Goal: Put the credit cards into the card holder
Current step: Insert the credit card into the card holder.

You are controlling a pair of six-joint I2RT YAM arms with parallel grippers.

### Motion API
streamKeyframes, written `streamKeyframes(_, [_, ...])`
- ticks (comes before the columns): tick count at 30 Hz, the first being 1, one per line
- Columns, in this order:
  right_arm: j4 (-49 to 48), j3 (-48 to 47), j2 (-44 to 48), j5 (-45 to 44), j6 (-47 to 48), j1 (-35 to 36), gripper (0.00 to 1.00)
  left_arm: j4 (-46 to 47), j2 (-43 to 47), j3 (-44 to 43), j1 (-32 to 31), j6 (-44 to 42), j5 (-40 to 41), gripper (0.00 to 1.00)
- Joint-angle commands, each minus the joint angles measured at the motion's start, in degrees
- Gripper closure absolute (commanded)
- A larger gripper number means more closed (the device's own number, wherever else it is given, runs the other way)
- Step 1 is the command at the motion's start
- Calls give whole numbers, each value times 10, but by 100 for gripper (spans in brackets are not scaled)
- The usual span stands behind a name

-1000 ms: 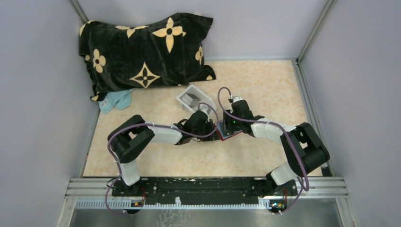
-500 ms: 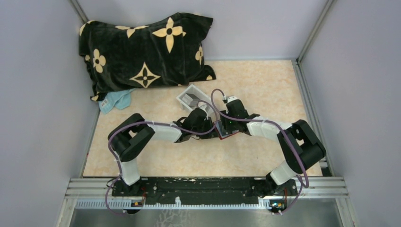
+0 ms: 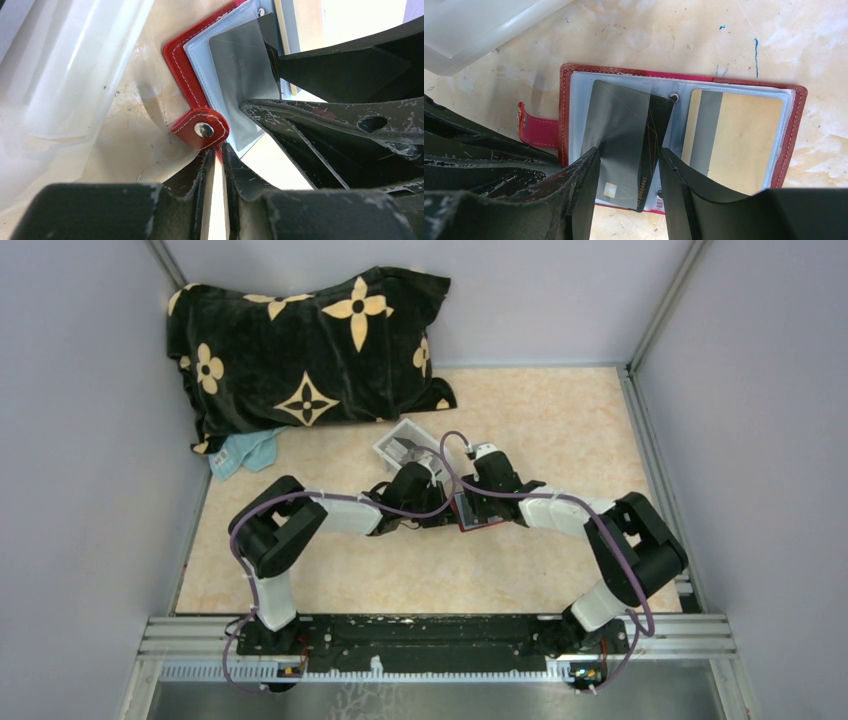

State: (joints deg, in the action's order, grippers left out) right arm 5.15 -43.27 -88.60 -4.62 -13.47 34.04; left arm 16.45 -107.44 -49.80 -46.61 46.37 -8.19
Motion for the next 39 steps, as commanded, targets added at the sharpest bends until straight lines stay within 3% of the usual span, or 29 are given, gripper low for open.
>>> streamKeyframes(1, [-6, -22, -9, 6, 13, 14, 53, -177, -71, 40, 16, -56, 84, 79])
streamKeyframes(39, [11, -67, -30, 64, 37, 24, 50, -187, -86, 30, 25, -63, 87, 79])
